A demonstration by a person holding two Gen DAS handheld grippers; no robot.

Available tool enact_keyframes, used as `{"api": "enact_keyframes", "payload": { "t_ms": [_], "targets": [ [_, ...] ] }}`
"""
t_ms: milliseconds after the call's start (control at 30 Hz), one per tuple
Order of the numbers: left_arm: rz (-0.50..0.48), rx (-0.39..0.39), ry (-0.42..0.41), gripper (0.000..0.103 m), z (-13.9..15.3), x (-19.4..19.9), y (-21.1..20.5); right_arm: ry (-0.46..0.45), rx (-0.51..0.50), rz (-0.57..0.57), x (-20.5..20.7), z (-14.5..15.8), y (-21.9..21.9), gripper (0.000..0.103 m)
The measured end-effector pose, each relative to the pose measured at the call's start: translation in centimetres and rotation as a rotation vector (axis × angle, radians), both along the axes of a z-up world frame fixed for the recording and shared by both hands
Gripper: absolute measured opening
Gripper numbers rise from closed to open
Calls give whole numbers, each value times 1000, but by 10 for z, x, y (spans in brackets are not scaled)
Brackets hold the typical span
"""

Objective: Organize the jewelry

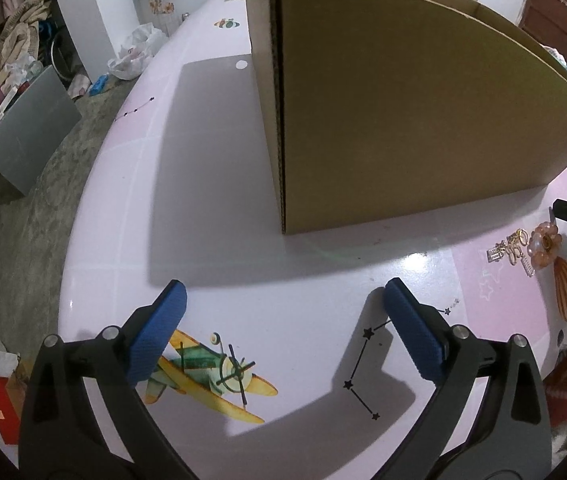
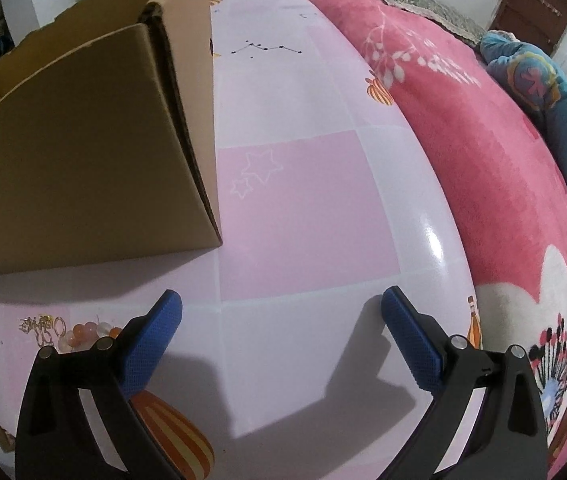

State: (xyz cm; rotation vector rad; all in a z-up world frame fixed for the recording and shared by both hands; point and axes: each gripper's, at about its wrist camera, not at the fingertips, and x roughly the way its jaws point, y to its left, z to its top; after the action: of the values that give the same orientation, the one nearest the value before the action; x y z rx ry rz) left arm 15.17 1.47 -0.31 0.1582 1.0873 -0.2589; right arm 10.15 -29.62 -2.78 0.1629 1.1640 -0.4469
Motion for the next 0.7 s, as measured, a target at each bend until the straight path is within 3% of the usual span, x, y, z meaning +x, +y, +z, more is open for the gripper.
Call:
{"api": "enact_keyframes", "payload": {
  "t_ms": [100, 267, 400, 533, 700],
  "targets": [
    [14, -4, 4, 96, 1, 1, -1, -1, 41, 23, -2, 2, -4, 97],
    [37, -8, -1, 96, -2, -1, 3, -211, 264, 68, -22, 24, -25, 96],
    [40, -6, 10, 96, -2, 0, 3, -342, 238, 127, -42, 48, -22, 96],
    [10, -10, 10, 96, -1, 2, 4, -378, 245, 184, -51, 58, -14, 96],
    [-6, -13, -19, 96, -1, -1, 4, -335, 259, 231, -51, 52, 1, 96]
  ]
}}
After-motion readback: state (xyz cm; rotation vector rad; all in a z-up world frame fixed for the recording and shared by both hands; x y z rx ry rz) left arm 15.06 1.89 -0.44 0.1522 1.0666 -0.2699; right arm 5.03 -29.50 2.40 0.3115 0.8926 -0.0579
